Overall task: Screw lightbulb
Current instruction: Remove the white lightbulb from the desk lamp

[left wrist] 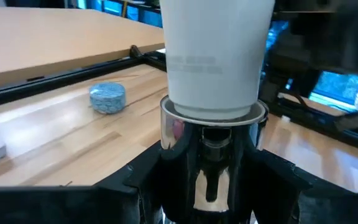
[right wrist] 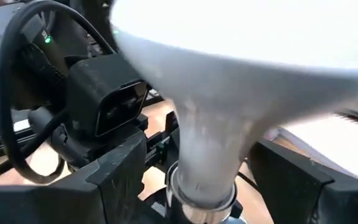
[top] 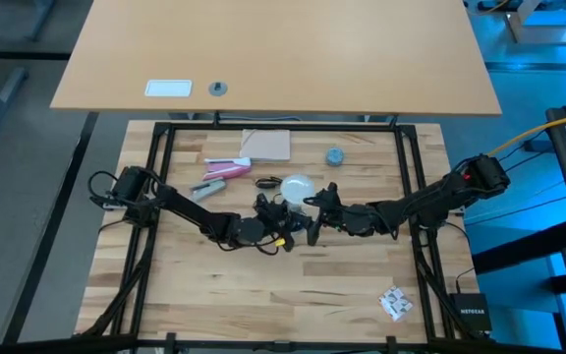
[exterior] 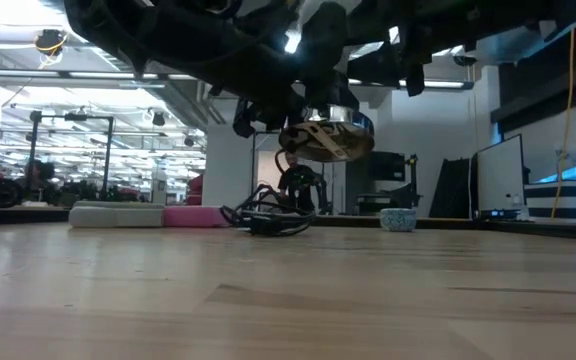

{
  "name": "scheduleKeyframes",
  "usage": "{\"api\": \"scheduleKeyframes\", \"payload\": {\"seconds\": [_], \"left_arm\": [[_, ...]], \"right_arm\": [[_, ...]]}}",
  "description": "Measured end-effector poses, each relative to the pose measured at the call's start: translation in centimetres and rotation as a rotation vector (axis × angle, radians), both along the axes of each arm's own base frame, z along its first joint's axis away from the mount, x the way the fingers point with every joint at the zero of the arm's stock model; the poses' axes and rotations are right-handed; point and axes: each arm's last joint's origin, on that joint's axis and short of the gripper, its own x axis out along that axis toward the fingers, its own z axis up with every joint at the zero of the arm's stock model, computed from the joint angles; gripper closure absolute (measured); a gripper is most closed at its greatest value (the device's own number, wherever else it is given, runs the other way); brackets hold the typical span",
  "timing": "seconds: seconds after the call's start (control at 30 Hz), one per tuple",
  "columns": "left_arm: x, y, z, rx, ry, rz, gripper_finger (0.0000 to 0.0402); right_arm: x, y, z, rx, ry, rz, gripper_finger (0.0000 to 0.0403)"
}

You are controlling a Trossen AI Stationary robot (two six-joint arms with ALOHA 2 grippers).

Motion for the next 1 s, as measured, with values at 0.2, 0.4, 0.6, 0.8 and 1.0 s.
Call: {"api": "scheduleKeyframes", "payload": {"seconds": [0.2,0.4,0.6,0.8,1.0], "left_arm": [[-0.2,-0.9,0.0,0.052,0.028,-0.035,0.0226],[-0.4,-1.6,0.0,0.091,0.049,-0.06,0.0226],[-0.4,-1.7,0.0,0.095,0.051,-0.065,0.0226],[-0.3,-1.9,0.0,0.109,0.065,-0.122,0.0226],[-0.5,-2.8,-0.1,0.178,0.108,-0.235,0.0226]], "right_arm": [[0.0,0.1,0.0,0.01,0.002,0.047,0.0123],[0.0,0.2,-0.1,0.006,0.014,0.073,0.0123],[0.0,0.3,-0.3,-0.012,0.044,0.129,0.0171],[0.0,0.5,-0.3,-0.073,0.064,0.179,0.0254],[0.1,0.8,-0.4,-0.133,0.083,0.311,0.0254]]}}
